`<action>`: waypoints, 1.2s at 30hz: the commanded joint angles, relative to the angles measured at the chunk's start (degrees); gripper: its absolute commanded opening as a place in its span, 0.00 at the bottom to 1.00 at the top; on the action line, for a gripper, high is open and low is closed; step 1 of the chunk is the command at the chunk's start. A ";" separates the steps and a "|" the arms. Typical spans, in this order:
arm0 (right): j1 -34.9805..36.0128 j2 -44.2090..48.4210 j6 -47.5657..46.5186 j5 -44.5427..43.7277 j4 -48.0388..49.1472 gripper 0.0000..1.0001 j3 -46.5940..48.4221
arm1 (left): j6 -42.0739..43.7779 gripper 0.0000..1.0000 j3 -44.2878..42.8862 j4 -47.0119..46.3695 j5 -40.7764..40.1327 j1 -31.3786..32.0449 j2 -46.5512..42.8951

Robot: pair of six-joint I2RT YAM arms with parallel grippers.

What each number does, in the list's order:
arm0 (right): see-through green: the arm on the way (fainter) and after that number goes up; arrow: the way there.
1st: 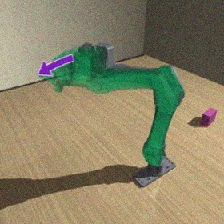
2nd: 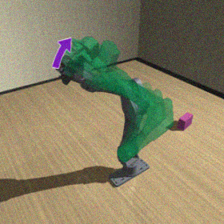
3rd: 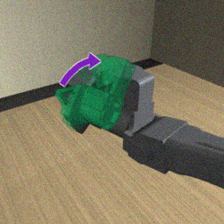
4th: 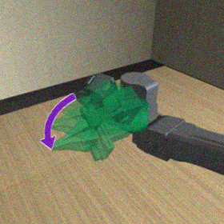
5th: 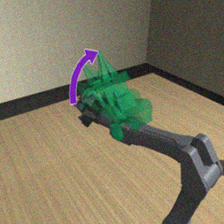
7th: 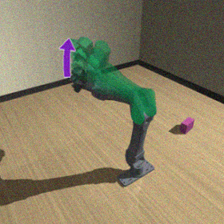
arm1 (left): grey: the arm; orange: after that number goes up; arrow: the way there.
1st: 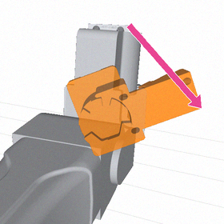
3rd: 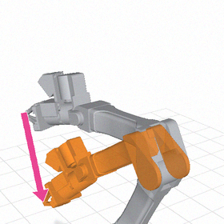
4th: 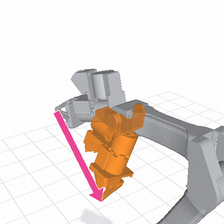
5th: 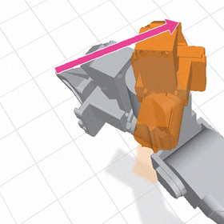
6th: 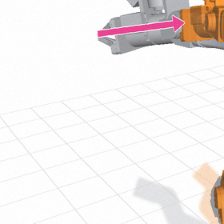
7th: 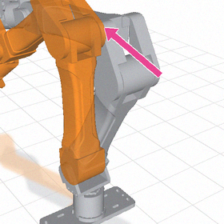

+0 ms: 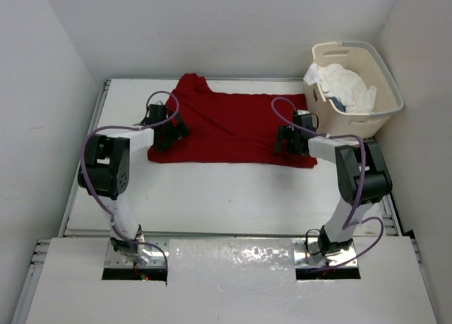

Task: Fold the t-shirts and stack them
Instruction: Fold the flattened tshirt in 1/3 of the way, then grap the side of the flattened tshirt furthest away from the robot with both arms

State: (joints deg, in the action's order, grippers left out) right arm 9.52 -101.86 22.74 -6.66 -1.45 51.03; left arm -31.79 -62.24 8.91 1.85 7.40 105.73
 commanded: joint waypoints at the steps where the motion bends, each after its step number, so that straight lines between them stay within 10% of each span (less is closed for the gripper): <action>1: -0.03 -0.44 2.30 2.25 3.11 0.99 -3.80 | -0.82 1.00 5.61 -1.35 -0.78 -0.19 -0.08; 22: 7.27 34.27 8.37 0.07 -9.17 0.99 -34.42 | -11.70 1.00 33.59 22.71 -9.13 -0.28 -31.89; 30: 7.71 34.20 3.98 -2.48 -19.45 0.99 -20.46 | -9.00 1.00 10.59 33.89 -15.19 -0.19 -31.65; 36: 5.43 25.33 1.78 -10.04 -18.24 0.99 -3.93 | -0.83 1.00 -10.24 22.76 -17.41 -0.19 -18.95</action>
State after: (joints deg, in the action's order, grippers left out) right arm 16.49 -73.89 26.24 -11.66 -20.29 40.34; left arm -38.22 -66.04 38.13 -13.26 7.40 79.81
